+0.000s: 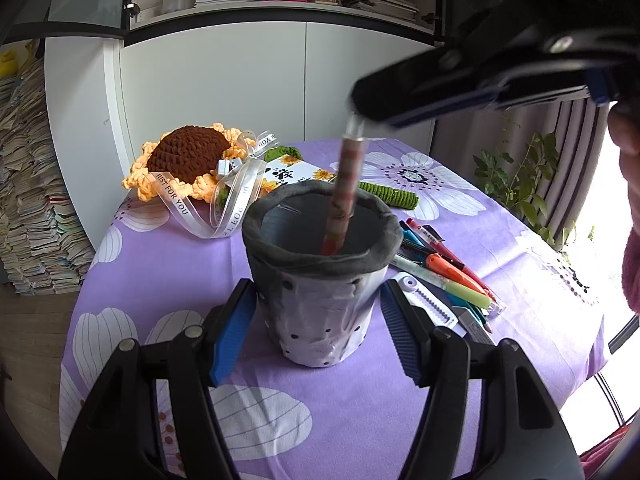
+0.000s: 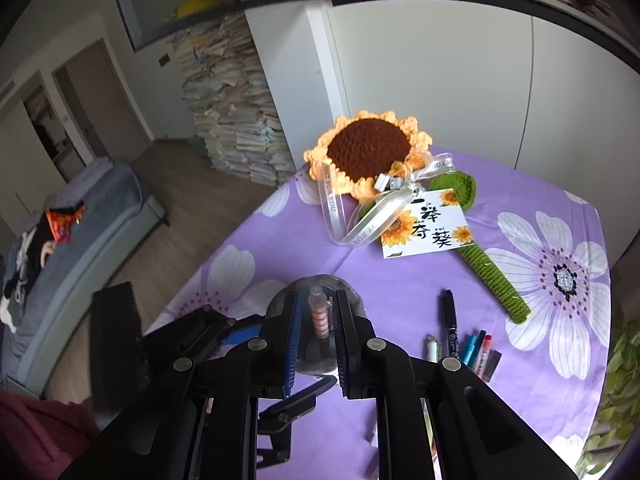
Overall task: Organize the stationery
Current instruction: 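Drop the pink striped pen into the white pen cup with the right tool, then grasp the black marker with the right tool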
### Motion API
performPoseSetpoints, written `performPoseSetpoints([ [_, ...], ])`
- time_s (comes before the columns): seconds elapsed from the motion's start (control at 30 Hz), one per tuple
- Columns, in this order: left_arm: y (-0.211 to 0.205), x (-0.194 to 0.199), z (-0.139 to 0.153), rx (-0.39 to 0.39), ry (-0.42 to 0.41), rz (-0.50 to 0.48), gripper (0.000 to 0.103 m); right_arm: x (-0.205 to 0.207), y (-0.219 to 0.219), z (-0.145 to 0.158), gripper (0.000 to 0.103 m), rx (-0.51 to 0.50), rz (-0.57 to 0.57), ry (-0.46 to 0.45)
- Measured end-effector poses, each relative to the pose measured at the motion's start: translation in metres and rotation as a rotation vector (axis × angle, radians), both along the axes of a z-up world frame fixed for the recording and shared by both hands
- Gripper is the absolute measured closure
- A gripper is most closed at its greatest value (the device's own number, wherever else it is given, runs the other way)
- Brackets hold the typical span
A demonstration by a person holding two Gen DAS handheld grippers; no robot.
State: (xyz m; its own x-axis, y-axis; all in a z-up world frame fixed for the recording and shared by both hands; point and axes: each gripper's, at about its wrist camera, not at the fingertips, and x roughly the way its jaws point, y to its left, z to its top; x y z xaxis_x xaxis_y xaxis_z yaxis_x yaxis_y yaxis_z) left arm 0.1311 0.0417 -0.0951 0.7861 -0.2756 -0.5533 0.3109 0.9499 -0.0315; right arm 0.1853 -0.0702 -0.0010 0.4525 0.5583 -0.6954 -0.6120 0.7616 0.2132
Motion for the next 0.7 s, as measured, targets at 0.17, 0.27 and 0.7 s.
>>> performPoseSetpoints([
  [0.17, 0.001, 0.002, -0.004, -0.007, 0.016, 0.005, 0.040, -0.010, -0.044, 0.018, 0.044, 0.074, -0.105, -0.060],
  [0.27, 0.000, 0.001, -0.004, -0.005, 0.015, 0.007, 0.040, -0.012, -0.067, 0.022, 0.043, 0.076, -0.178, -0.085],
  [0.7, -0.004, -0.011, 0.006, 0.016, -0.038, 0.002, 0.021, 0.064, -0.094, -0.072, 0.066, -0.112, -0.358, 0.209],
])
